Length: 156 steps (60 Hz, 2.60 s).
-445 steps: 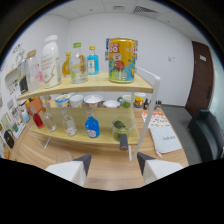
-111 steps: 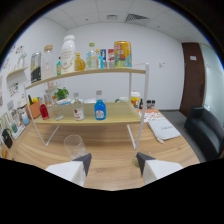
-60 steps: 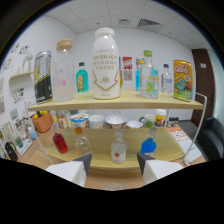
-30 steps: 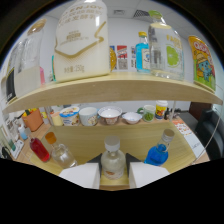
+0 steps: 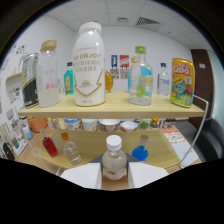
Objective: Make me a cup of Mojito.
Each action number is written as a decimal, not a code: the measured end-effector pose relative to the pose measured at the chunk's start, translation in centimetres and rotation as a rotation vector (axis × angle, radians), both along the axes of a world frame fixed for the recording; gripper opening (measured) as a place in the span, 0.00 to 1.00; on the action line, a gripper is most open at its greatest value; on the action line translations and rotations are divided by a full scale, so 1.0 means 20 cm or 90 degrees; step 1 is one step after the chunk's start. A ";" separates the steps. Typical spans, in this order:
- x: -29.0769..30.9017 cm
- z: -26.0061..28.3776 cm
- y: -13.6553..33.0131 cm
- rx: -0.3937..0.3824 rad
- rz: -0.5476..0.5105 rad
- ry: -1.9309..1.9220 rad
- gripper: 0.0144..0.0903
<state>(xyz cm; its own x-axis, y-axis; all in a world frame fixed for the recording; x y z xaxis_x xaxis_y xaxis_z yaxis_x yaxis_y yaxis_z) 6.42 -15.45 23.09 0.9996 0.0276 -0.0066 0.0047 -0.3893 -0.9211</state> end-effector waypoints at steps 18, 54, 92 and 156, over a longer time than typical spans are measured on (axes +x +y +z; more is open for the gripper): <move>0.26 -0.27 -0.31 -0.056 -0.039 -0.023 0.27; 0.41 -0.29 -0.26 -0.055 0.067 -0.649 0.27; 0.24 -0.21 -0.17 -0.074 0.257 -1.329 0.27; 0.44 -0.80 -0.21 -0.064 0.051 0.000 0.27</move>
